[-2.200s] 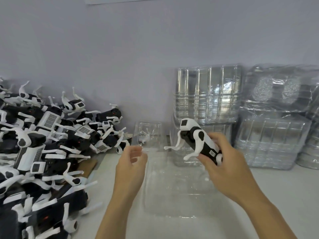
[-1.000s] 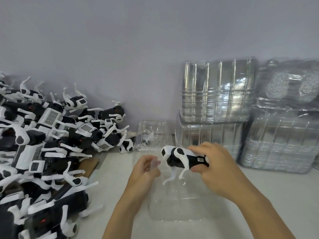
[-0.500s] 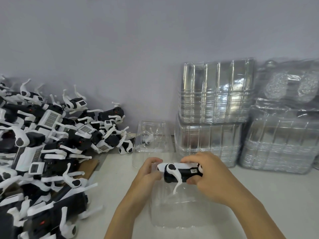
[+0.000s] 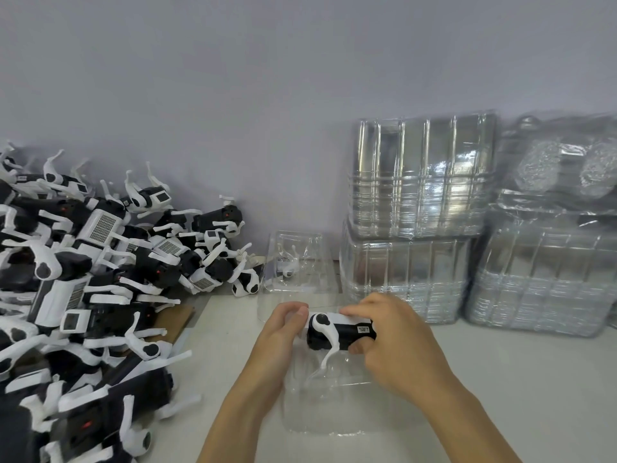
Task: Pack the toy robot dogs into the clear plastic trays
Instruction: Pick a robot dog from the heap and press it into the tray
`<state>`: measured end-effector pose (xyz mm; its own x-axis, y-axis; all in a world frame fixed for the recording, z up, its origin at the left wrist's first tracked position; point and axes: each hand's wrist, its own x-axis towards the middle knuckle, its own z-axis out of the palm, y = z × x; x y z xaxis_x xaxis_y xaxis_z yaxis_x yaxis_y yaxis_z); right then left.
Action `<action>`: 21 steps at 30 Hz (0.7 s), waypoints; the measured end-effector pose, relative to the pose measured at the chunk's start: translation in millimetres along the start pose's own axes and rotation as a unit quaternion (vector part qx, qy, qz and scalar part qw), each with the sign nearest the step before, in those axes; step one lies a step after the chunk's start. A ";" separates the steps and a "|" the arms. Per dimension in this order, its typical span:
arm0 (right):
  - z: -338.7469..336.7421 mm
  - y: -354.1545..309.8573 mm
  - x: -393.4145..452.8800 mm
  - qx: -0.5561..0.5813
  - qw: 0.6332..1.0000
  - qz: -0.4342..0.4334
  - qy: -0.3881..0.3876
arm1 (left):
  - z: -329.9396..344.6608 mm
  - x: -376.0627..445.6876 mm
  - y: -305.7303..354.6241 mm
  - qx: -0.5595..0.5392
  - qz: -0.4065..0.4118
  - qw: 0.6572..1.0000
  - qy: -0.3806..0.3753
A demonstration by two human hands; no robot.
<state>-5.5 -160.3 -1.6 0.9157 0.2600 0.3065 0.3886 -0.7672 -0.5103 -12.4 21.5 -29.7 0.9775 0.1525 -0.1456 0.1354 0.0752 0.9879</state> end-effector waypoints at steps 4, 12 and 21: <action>1.7 3.6 1.1 0.005 1.000 0.012 -0.012 | -1.2 0.7 0.7 -0.009 0.006 1.000 -0.005; 3.7 5.3 1.2 0.007 1.000 0.024 -0.009 | -0.8 1.0 -0.2 -0.033 0.001 0.999 -0.003; 2.0 5.6 2.6 0.042 0.999 0.029 -0.012 | 2.4 -1.3 5.2 -0.070 -0.018 0.997 -0.003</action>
<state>-0.7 -162.7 -5.3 0.9384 0.2316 0.2565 0.3420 -0.7296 -0.5923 -12.6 19.3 -24.2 0.9736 0.1407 -0.1797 0.1466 0.2181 0.9648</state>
